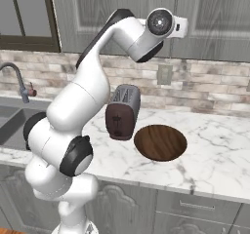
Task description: Open the cabinet and setup a tea strainer by placing it in the bowl upright.
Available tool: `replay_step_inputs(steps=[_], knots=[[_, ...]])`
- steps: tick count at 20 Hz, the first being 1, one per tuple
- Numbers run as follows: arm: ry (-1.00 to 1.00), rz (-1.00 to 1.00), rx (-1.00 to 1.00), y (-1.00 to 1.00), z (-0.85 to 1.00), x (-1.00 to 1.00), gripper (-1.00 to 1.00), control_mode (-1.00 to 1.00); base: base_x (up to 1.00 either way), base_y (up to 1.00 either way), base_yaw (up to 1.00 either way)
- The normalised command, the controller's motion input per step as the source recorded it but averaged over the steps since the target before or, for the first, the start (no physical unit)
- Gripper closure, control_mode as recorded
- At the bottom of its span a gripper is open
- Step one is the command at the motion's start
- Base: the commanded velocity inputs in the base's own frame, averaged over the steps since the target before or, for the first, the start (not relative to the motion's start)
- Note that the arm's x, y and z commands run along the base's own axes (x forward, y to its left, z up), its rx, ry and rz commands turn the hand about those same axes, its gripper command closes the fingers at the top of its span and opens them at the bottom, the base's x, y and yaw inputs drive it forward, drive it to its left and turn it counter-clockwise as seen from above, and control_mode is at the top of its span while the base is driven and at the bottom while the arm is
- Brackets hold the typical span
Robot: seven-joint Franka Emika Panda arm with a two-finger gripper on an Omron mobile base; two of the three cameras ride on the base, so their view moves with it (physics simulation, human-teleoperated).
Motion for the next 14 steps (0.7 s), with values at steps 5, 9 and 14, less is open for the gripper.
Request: replay_step_inputs(steps=[5,9,14], knots=[[0.0,0.11,0.01,-0.02,-0.03,0.27,-1.0,-1.0,0.0,0.0,0.0],[0.0,0.05,0.0,0.03,0.0,0.13,1.0,-1.0,0.0,0.0,0.0],[0.0,0.0,0.0,0.22,-0.02,0.07,1.0,-1.0,0.0,0.0,0.0]])
